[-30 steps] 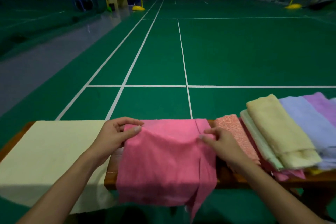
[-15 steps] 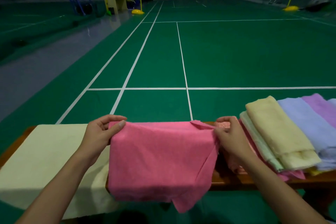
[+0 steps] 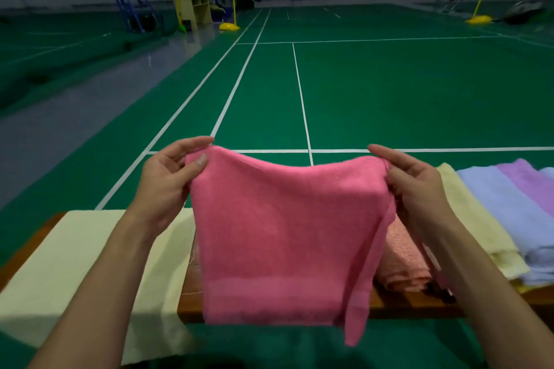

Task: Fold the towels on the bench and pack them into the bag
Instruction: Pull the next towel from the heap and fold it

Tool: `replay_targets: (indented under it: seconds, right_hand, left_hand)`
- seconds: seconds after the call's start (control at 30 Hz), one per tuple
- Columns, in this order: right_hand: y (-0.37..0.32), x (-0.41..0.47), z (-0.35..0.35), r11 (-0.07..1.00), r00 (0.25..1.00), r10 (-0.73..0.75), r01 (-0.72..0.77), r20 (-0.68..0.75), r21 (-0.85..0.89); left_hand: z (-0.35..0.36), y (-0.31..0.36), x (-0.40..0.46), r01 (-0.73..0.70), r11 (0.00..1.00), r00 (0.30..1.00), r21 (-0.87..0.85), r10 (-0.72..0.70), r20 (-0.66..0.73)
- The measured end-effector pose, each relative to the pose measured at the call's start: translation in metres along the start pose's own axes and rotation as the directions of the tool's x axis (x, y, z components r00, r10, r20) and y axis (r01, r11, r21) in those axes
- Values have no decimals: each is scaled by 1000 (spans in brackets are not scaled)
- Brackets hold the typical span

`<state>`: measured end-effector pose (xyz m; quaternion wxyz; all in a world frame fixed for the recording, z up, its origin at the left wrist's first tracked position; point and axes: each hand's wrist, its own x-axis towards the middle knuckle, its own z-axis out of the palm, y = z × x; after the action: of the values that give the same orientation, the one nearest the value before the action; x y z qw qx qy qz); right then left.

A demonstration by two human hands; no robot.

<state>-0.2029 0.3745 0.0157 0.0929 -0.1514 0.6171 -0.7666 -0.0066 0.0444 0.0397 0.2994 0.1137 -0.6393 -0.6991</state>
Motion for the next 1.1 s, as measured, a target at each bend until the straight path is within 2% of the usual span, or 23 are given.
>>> replay_targets:
  seconds: [0.2, 0.3, 0.37, 0.5, 0.6, 0.7, 0.77, 0.87, 0.93, 1.03, 1.1]
  right_hand:
    - [-16, -4, -3, 997, 989, -6, -5, 149, 78]
    - [-34, -3, -1, 995, 990, -19, 5, 143, 99]
    - [-46, 4, 3, 995, 989, -16, 0, 150, 104]
    - [-60, 13, 13, 981, 971, 95, -129, 220, 147]
    - [-53, 7, 16, 981, 954, 160, -182, 254, 64]
    - [-42, 5, 12, 963, 919, 248, -268, 305, 24]
    - [-37, 8, 7, 961, 918, 259, -277, 301, 19]
    - [-35, 13, 3, 987, 938, 158, -163, 310, -10]
    - [-37, 15, 2, 998, 965, 56, -53, 258, -20]
    - [-46, 13, 3, 995, 984, -98, 95, 152, 27]
    - [-50, 12, 4, 984, 984, -150, 139, 101, 109]
  left_hand:
    - [-13, 27, -3, 0, 999, 990, 43, -6, 138]
    - [-11, 38, -4, -21, 998, 972, 59, 7, 233]
    - [-8, 43, -3, -60, 997, 975, 44, 49, 218]
    - [-3, 44, 0, -108, 994, 979, -6, 107, 176]
    - [-2, 42, 1, -78, 995, 976, -54, 88, 198]
    - [-4, 35, 4, -49, 998, 970, -30, 55, 235]
    - [-5, 32, 6, -26, 999, 979, -21, 30, 202]
    - [-5, 31, 8, 2, 1000, 994, 0, -2, 107]
    - [-3, 28, 10, 2, 1000, 1000, 30, -2, 15]
    - [-3, 27, 15, -78, 993, 989, 94, 89, -116]
    - [-1, 33, 17, -146, 989, 983, 26, 148, -107]
